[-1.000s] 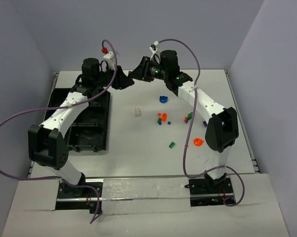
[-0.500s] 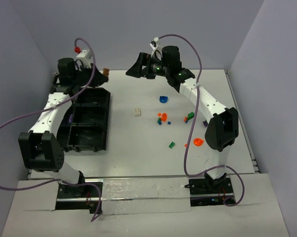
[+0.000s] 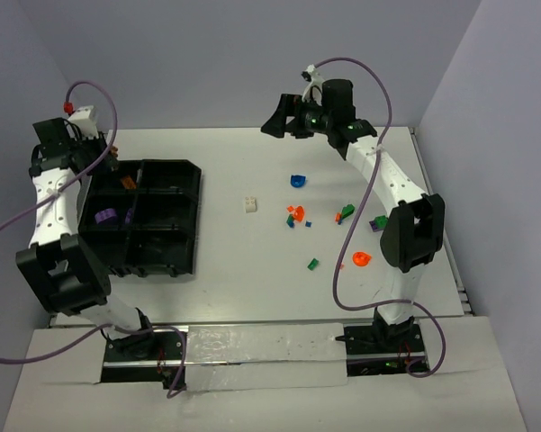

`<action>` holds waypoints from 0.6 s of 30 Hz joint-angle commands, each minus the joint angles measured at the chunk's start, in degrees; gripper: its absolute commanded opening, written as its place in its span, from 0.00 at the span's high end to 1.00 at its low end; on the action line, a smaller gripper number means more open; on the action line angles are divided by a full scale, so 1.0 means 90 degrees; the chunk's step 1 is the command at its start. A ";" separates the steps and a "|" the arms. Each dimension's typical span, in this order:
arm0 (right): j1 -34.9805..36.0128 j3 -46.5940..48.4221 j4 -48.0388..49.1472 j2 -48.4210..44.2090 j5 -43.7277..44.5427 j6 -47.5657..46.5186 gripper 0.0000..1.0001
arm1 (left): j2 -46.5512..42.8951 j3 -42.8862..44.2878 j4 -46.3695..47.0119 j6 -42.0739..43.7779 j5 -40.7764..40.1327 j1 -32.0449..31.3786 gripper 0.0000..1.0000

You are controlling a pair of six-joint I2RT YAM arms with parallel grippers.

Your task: Sort the legos into containers by color

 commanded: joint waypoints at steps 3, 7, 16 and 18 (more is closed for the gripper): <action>-0.0154 -0.0113 -0.0110 0.0004 0.0094 -0.0469 0.00 | 0.0833 0.0612 -0.0260 0.0355 -0.0478 0.0036 0.90; -0.0154 -0.0207 -0.0136 -0.0016 0.0120 -0.0531 0.00 | 0.1316 0.0825 0.0033 0.0404 -0.0546 0.0039 0.87; -0.0174 -0.0394 -0.0234 -0.0133 0.0248 -0.0723 0.00 | 0.2187 0.1378 0.0123 0.0641 -0.0676 0.0038 0.57; -0.0190 -0.0400 -0.0262 -0.0147 0.0276 -0.0753 0.00 | 0.2269 0.1497 -0.0006 0.0718 -0.0615 0.0036 0.52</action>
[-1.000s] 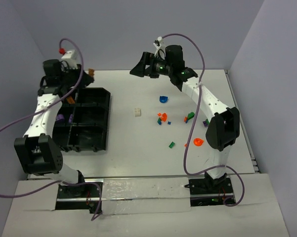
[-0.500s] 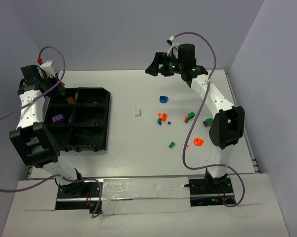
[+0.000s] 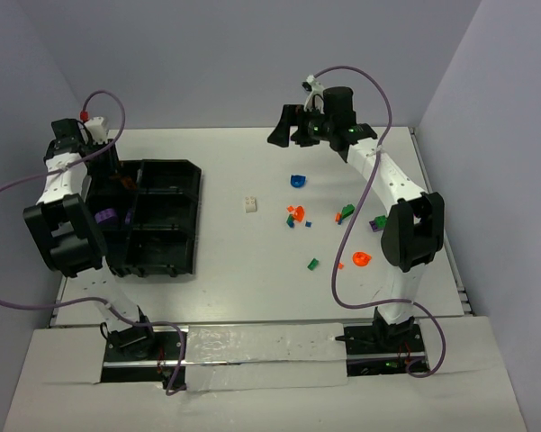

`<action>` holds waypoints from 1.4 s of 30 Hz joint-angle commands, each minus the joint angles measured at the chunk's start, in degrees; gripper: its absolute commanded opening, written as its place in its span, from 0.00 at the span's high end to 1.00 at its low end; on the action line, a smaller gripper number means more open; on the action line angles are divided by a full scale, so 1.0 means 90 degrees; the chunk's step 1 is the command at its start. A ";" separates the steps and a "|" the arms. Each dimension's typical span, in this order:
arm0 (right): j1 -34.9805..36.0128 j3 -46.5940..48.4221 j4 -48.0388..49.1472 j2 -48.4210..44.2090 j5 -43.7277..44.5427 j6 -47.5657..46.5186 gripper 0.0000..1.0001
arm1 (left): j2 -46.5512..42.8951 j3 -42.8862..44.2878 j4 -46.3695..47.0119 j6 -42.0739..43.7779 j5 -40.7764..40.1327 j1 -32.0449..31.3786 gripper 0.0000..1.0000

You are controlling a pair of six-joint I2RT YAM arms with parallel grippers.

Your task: Sort the legos into containers by color

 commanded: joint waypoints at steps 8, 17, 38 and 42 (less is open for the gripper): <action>-0.0150 -0.0219 -0.0027 -0.0335 0.0236 -0.0277 0.00 | -0.0717 0.0353 0.0434 0.0045 0.0732 -0.0174 0.41; -0.0591 -0.0832 -0.0043 -0.0603 0.0512 -0.0053 0.00 | -0.1438 -0.0205 0.0708 -0.0514 0.0655 -0.2405 0.42; -0.1507 -0.2244 -0.0056 -0.1700 0.0785 -0.0326 0.00 | 0.0447 0.0473 -0.0199 -0.2793 -0.1533 -0.5420 0.40; -0.1498 -0.2321 -0.0058 -0.1829 0.0825 -0.0368 0.00 | 0.0525 0.0297 -0.0260 -0.3532 -0.1943 -0.5496 0.39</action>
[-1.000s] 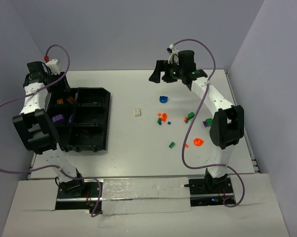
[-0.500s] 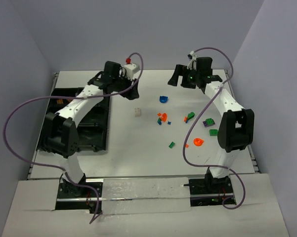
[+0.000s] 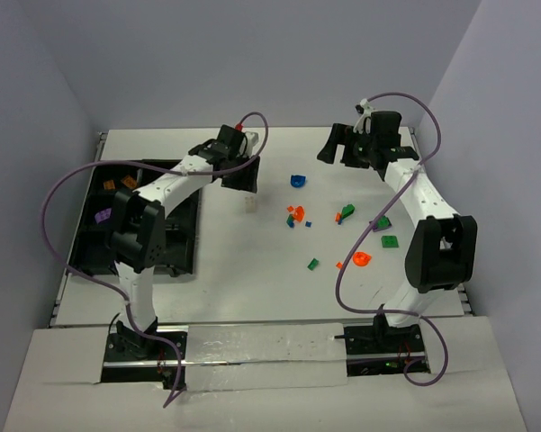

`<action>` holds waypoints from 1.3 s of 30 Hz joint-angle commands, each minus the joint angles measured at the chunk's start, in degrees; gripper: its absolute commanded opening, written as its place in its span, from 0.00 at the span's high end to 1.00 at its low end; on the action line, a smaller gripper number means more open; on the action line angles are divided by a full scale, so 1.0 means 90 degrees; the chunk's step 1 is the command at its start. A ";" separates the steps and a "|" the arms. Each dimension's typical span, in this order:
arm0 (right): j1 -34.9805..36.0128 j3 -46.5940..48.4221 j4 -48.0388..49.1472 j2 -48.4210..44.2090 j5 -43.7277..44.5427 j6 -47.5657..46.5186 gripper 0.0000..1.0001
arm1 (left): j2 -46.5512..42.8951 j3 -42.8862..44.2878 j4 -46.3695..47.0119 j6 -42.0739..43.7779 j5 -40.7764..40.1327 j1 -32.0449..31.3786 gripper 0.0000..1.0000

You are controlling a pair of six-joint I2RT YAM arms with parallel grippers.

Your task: Sort the legos into containers by color

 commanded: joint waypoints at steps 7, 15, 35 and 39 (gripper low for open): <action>0.0006 -0.0148 0.0042 -0.0550 0.0265 -0.0271 0.00 | 0.0422 0.0233 -0.0153 -0.1433 -0.1036 -0.0298 0.35; -0.0143 -0.0350 -0.0095 -0.0824 0.0366 -0.0393 0.00 | 0.0909 0.0573 -0.0254 -0.1656 -0.1269 -0.0392 0.21; -0.0175 -0.0529 -0.0032 -0.0918 0.0385 -0.0445 0.00 | 0.1363 0.0632 -0.0172 -0.1579 -0.1921 -0.0396 0.44; -0.0180 -0.0493 0.0006 -0.0854 0.0331 -0.0442 0.00 | 0.1328 0.0624 -0.0165 -0.1379 -0.2004 -0.0396 0.64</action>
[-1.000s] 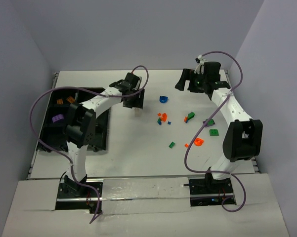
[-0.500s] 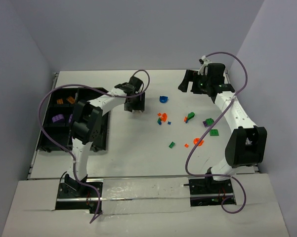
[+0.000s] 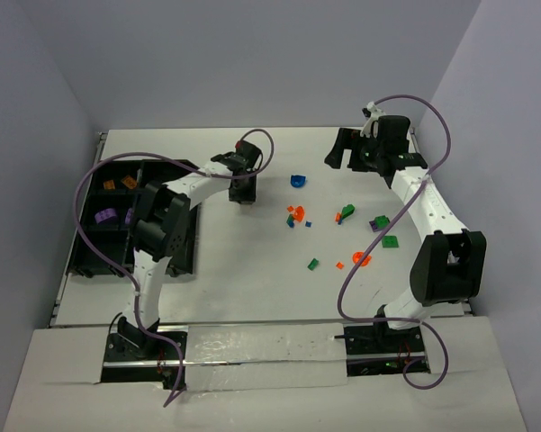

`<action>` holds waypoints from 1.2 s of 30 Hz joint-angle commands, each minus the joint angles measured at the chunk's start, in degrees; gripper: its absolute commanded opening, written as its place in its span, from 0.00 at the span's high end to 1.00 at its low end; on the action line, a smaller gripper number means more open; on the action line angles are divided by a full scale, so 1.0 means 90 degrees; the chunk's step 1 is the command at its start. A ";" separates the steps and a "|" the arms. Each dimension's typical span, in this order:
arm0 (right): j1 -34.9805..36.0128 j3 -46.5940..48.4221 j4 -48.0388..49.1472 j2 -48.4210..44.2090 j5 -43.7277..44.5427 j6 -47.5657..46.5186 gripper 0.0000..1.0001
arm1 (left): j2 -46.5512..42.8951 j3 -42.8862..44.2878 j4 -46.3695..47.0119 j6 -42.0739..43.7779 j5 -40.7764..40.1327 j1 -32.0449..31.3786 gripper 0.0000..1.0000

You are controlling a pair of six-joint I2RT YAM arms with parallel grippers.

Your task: Sort the legos into containers by color

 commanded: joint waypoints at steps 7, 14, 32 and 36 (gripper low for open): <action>-0.0053 0.0118 0.0101 0.0061 -0.0303 -0.0198 0.00 | -0.1697 -0.1006 0.0868 0.0981 0.0253 0.0068 1.00; -0.0044 0.0177 0.0193 0.0307 -0.0858 -0.0585 0.00 | -0.5444 -0.3196 0.1265 0.2471 0.2159 0.1630 1.00; 0.0022 0.0083 0.0070 0.0499 -0.0842 -0.1035 0.00 | -0.5704 -0.3632 -0.2751 0.6996 0.5138 0.7901 1.00; 0.0025 -0.0167 0.0105 0.0394 -0.0741 -0.1261 0.00 | -0.5913 -0.3939 -0.2676 0.7329 0.4865 0.8190 0.99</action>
